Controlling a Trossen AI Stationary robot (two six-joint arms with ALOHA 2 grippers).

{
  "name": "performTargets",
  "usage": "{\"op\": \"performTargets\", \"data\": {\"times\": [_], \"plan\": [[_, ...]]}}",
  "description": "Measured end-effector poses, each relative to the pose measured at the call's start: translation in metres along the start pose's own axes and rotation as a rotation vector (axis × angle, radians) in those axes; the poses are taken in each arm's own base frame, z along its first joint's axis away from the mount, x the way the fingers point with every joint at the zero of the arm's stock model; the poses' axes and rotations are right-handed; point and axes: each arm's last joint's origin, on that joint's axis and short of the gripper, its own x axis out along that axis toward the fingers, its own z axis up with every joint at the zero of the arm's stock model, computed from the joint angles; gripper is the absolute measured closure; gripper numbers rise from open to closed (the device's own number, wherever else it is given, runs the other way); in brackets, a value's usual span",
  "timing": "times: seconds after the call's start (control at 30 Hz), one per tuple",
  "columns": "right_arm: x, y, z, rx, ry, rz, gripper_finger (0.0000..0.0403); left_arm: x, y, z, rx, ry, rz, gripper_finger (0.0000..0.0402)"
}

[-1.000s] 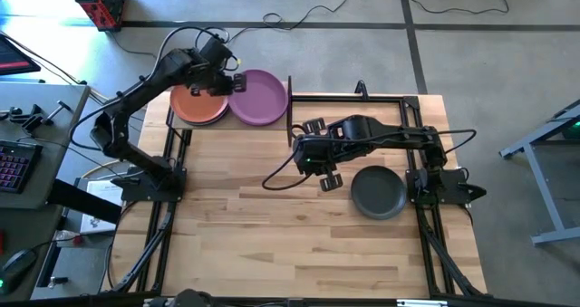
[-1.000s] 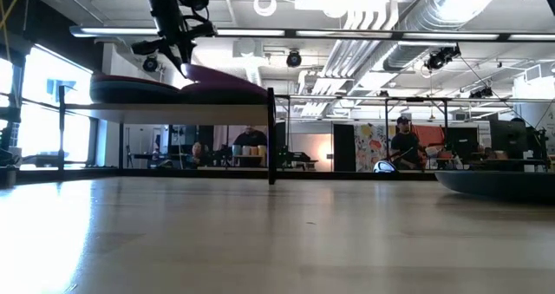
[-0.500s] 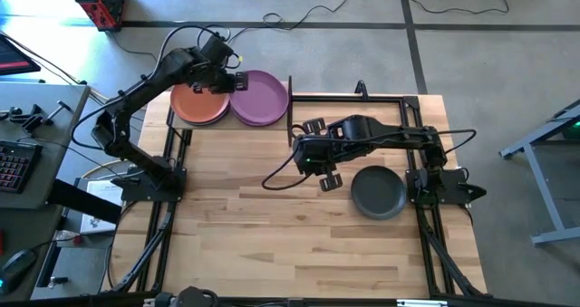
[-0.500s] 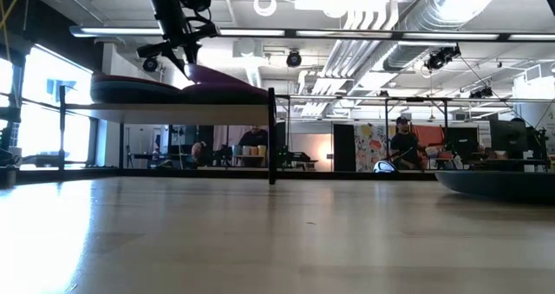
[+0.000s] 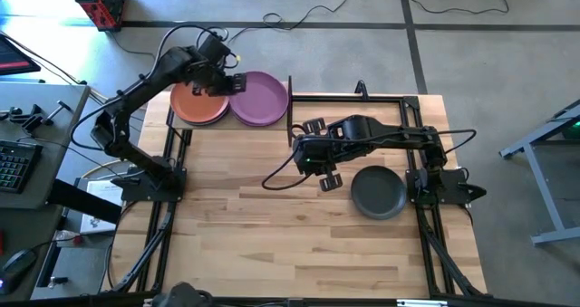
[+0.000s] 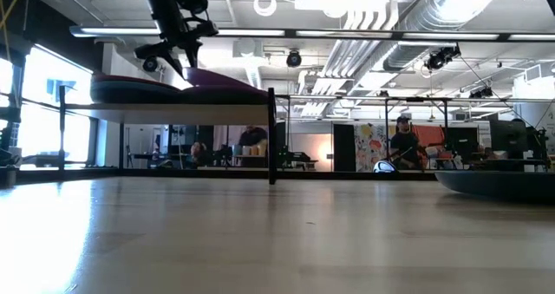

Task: Place and stack plates onto a shelf
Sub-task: Stack the purple plate on top of the purple plate on the shelf

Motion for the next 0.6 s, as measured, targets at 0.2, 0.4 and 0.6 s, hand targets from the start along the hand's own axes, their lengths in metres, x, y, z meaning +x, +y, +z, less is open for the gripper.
{"op": "performTargets", "data": {"times": [0.2,0.4,0.6], "plan": [[0.0,0.0,0.0,0.0,0.0,0.0,0.0274,-0.002,0.01,0.001,-0.018,0.053,0.015,0.0295],[0.0,0.0,0.0,0.0,0.0,0.0,0.0274,-0.002,0.013,0.001,-0.01,0.063,0.025,0.0295],[0.0,0.0,0.001,-0.002,-0.011,-0.003,0.0274,-0.002,0.01,-0.001,0.034,0.066,0.021,0.0295]]}}
